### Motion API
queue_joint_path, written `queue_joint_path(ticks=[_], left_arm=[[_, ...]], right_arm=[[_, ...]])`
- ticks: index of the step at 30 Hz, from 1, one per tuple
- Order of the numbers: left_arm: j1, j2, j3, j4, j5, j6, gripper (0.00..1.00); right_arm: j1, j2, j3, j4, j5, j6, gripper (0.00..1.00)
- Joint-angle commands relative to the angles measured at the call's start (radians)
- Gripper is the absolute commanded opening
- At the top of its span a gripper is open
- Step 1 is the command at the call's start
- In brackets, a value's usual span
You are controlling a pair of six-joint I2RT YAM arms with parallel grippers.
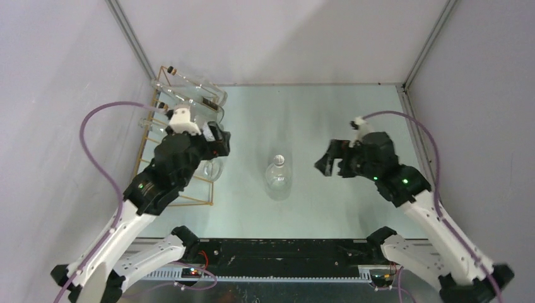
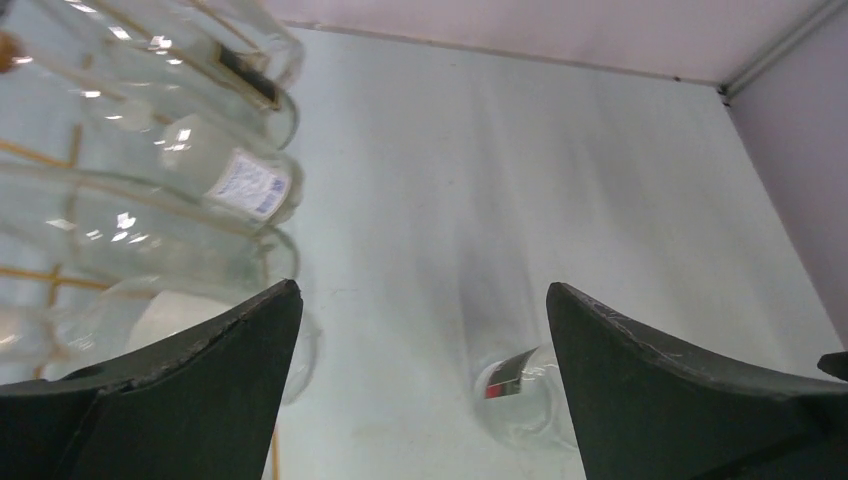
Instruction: Take the wine bottle off the wine rack
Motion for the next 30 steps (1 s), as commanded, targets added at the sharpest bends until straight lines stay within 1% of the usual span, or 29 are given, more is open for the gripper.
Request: queue_joint_path(ticks=[1,2,4,5,6,8,11,15,21,30], left_arm=[[0.008,-0.111,-0.007,-0.117,-0.128,-0.008,1.0],[0.009,-0.128,-0.014,-0.14,-0.136,-0.01,1.0],[0.009,-0.186,-0.034,-0.158,-0.144,-0.023,1.0],[0.008,-0.228,-0.043,-0.161,-0.146,-0.034,1.0],[0.008,-0.249,-0.064,-0.163,-0.149,-0.039,1.0],[0.008,-0.307,-0.097,-0.163,-0.162,-0.054,1.0],[0.008,-0.357,-0.116,-0.181,-0.183,-0.065,1.0],[0.008,-0.351,-0.104,-0.232,-0.182,-0.056,1.0],[0.008,-0.35,-0.107,-0.259,-0.189,-0.039,1.0],[0.008,-0.377,-0.148,-0.239,-0.174,-0.049,1.0]], right_arm=[[0.256,0.114,0.143,0.114,0.242,-0.039,0.96],[0.318,0.15,0.16,0.128,0.259,-0.05,0.96],[0.401,0.2,0.209,0.148,0.321,-0.094,0.96],[0.423,0.229,0.236,0.153,0.362,-0.123,0.97],[0.455,0.242,0.246,0.162,0.378,-0.135,0.97],[0.481,0.28,0.278,0.172,0.4,-0.162,0.98],[0.496,0.339,0.298,0.19,0.378,-0.171,0.98],[0.517,0.412,0.334,0.204,0.366,-0.185,0.98],[0.546,0.5,0.396,0.18,0.428,-0.184,0.97],[0.565,0.567,0.398,0.178,0.465,-0.162,0.92]])
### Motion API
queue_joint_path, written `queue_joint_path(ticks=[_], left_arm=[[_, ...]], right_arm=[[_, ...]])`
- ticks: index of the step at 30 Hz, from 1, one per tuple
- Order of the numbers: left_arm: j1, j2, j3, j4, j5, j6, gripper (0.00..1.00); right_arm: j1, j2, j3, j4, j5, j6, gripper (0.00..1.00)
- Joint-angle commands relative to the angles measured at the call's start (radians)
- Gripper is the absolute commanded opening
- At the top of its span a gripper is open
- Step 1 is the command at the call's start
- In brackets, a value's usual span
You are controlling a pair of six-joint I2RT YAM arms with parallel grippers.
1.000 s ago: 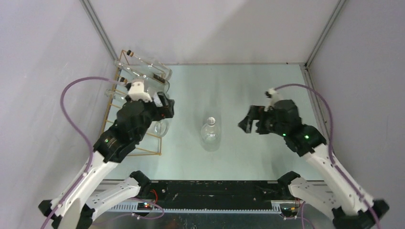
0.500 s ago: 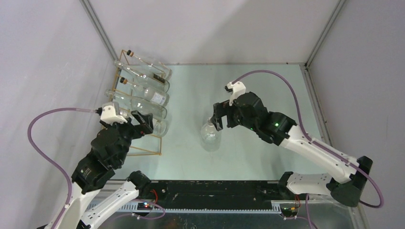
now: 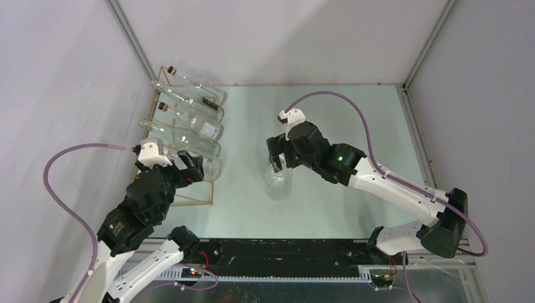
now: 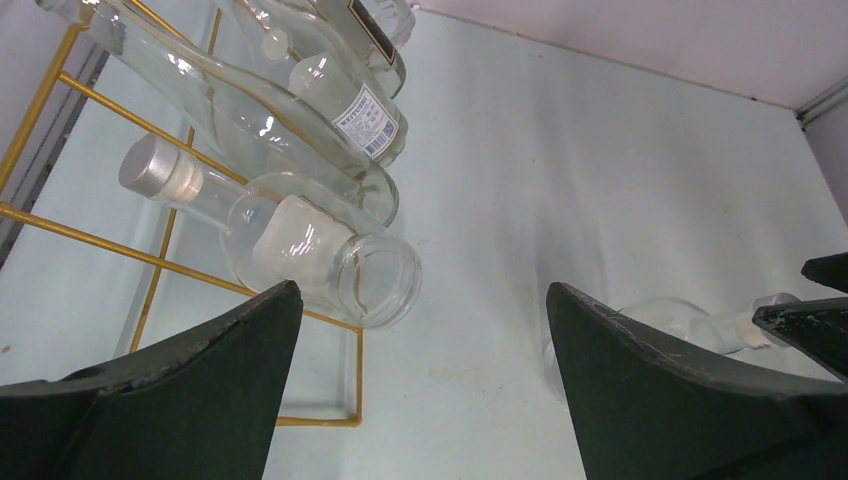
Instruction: Take the wine bottle off the wine rack
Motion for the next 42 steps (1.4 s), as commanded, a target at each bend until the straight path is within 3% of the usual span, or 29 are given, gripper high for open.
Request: queue_joint_path(ticks=[1,25,33,39,42], left_arm=[[0.005,0.0,-0.011,0.016,-0.009,-0.007,1.0],[0.004,-0.01,0.01,-0.018,-0.069,0.032,1.0],[0.005,-0.017,-0.004,-0.031,-0.097,0.019,1.0],[0.006,-0.03,-0.02,-0.03,-0.1,0.007,1.0],[0.004,-0.029,-0.016,-0.048,-0.12,0.003,1.0]], right_arm=[[0.015,0.032,0.042,0.021,0.056,0.008,0.91],[0.129,0.152,0.042,0.045,0.266,-0.033,0.55],[0.129,0.142,0.042,0.055,0.206,-0.031,0.32],[0.068,0.105,0.041,0.045,0.135,-0.004,0.04],[0.015,0.074,0.042,0.043,0.091,-0.001,0.0]])
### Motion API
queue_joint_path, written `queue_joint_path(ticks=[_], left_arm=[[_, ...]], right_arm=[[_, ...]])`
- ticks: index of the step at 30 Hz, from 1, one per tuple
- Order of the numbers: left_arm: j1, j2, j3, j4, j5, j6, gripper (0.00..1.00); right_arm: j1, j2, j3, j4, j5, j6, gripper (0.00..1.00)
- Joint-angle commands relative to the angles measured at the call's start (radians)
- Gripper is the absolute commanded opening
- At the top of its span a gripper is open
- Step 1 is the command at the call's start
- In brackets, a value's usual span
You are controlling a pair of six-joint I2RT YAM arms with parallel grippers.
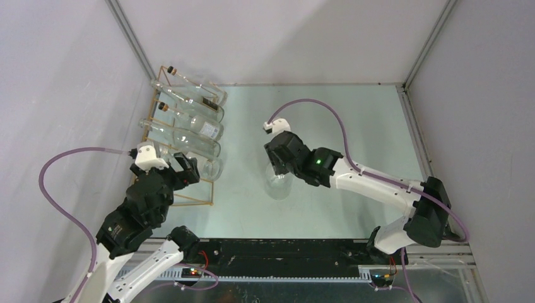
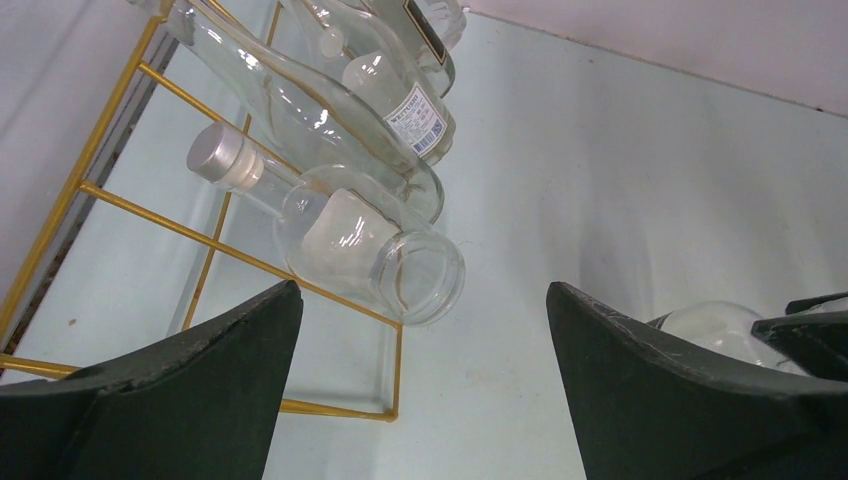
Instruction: Take the wine bottle off the wine rack
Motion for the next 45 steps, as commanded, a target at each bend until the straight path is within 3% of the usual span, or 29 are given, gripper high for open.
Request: queue_joint_path(ticks=[1,4,12,20,29,43,45], left_arm=[[0.004,-0.005,0.001,-0.011,-0.045,-0.006,1.0],[0.005,-0.007,0.01,-0.031,-0.052,-0.007,1.0],[0.006,-0.031,0.023,-0.074,-0.068,-0.007,1.0],[0.005,-0.033,0.003,-0.063,-0.067,-0.011,1.0],[0.005,-0.028,-0.018,-0.053,-0.075,-0.005,1.0],[0.006,-0.066,-0.07,-0.041,-0.11,0.0,1.0],[0.005,-0.07,-0.073,-0.04,-0.111,0.0,1.0]], right_arm=[[-0.094,-0.082,0.041,0.028,-0.053,0.011,0.0],[-0.172,-0.117,0.041,0.036,-0.076,-0.029,0.0],[-0.538,-0.219,0.042,0.099,-0.235,-0.087,0.0],[-0.858,-0.186,0.042,0.218,-0.29,-0.103,0.0],[-0.934,-0.077,0.079,0.32,-0.209,-0.124,0.0],[-0.937,0.027,0.133,0.303,-0.183,-0.186,0.0],[-0.938,0.03,0.132,0.288,-0.182,-0.188,0.05]])
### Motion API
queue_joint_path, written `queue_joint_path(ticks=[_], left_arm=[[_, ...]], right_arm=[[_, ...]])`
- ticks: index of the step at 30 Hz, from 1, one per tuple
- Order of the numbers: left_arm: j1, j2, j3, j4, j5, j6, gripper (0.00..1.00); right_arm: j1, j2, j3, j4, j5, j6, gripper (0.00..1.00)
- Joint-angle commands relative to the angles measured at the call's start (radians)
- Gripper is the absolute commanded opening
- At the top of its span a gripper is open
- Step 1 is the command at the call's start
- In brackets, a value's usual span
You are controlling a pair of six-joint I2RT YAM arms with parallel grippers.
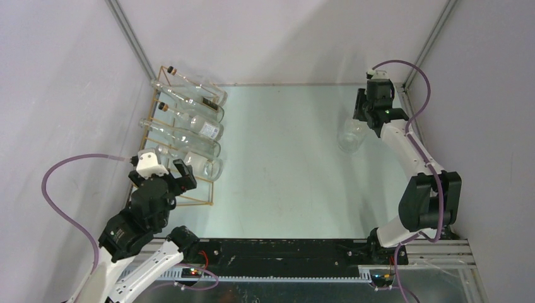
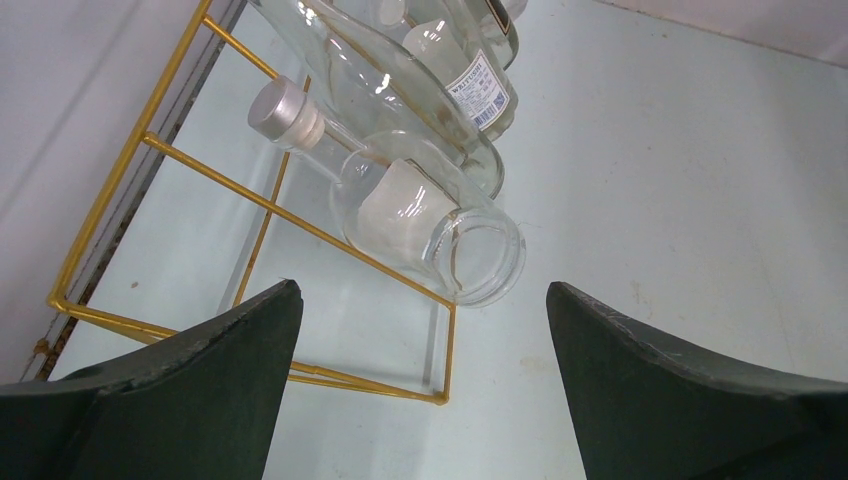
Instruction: Take the wine bottle off the wine rack
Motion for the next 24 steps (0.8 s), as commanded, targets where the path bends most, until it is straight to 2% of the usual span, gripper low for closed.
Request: queue_joint_path(ticks=[1,5,7,9,17,20,24], left_arm=[[0.004,-0.016,-0.008,0.033,-0.032,0.0,1.0],[0.004,-0.02,-0.008,0.034,-0.032,-0.001,1.0],[0.005,-0.019,-0.009,0.034,-0.031,0.0,1.0],[0.005,-0.017,-0.012,0.037,-0.031,0.002,1.0],[0.006,-0.017,-0.02,0.046,-0.041,0.009,1.0],[0.005,-0.022,-0.016,0.049,-0.041,0.007,1.0],[0.005,-0.004,0.024,0.045,-0.027,-0.006,1.0]], right_arm=[[-0.004,-0.02,0.1,0.149,0.023,-0.014,0.08],[-0.004,-0.011,0.101,0.125,0.017,-0.006,0.25],[-0.003,-0.008,0.101,0.114,0.019,0.001,0.41],[-0.004,-0.007,0.101,0.107,0.024,0.006,0.49],[-0.002,-0.032,0.101,0.079,0.03,0.016,0.62],[-0.002,-0.073,0.125,0.058,0.043,0.018,0.64],[-0.002,-0.115,0.226,-0.052,0.057,0.025,0.65]])
